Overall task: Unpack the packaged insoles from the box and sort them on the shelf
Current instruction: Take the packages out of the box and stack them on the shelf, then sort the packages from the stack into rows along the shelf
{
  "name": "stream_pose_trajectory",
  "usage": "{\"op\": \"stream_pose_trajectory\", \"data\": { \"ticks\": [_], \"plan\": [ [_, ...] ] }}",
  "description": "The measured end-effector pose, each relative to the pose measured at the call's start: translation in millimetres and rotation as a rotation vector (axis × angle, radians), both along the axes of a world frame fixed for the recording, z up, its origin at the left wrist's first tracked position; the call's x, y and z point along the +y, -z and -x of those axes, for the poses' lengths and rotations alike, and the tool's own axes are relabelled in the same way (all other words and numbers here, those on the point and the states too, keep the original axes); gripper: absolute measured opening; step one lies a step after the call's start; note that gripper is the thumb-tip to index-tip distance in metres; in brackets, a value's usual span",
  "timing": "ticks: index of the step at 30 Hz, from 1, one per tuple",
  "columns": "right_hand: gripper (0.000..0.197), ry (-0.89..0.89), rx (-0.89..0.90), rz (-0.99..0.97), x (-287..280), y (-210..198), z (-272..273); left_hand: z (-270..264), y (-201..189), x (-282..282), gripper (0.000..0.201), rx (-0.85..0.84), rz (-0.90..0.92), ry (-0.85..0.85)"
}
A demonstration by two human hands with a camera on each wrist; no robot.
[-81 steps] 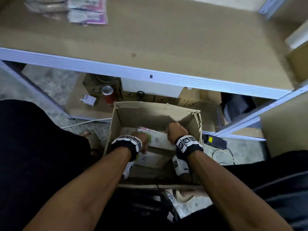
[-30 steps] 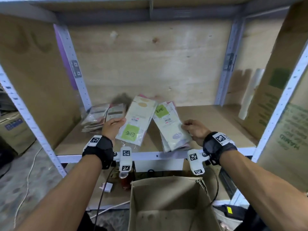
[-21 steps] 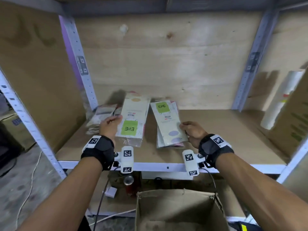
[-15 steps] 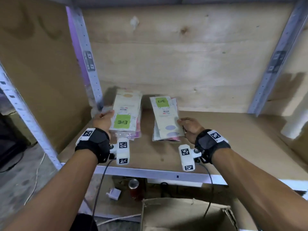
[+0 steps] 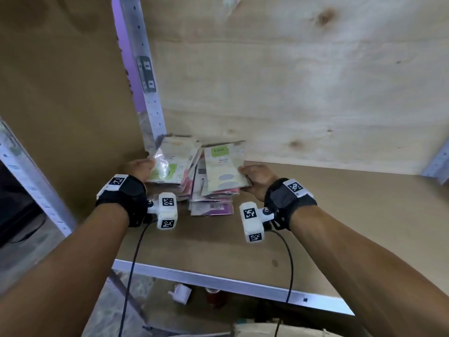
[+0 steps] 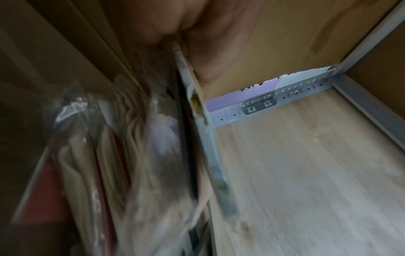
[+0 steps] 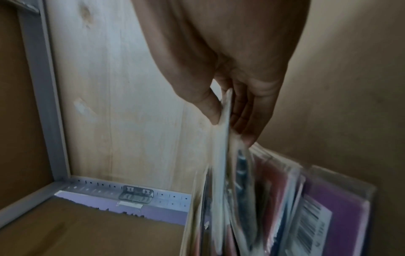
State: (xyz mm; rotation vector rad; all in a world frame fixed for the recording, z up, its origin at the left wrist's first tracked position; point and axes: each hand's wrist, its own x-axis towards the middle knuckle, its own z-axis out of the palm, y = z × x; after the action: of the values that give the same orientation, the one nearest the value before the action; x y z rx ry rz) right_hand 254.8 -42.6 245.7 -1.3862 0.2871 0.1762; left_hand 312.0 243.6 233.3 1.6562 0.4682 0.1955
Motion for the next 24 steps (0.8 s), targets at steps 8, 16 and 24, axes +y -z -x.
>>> {"op": "stream_pose_trajectory", "data": {
  "ticks": [8, 16, 24],
  "plan": [
    [0.005, 0.050, -0.110, 0.349, 16, 18, -27, -1, 10, -4, 0.024, 0.040, -0.323, 0.024],
    [0.038, -0.053, -0.126, 0.454, 22, 24, -25, 18, -3, -18, 0.038, 0.047, -0.488, 0.215],
    [0.014, -0.109, -0.081, 0.294, 8, 11, 2, 47, -23, -29, 0.041, -0.111, -0.729, 0.109]
  ]
}}
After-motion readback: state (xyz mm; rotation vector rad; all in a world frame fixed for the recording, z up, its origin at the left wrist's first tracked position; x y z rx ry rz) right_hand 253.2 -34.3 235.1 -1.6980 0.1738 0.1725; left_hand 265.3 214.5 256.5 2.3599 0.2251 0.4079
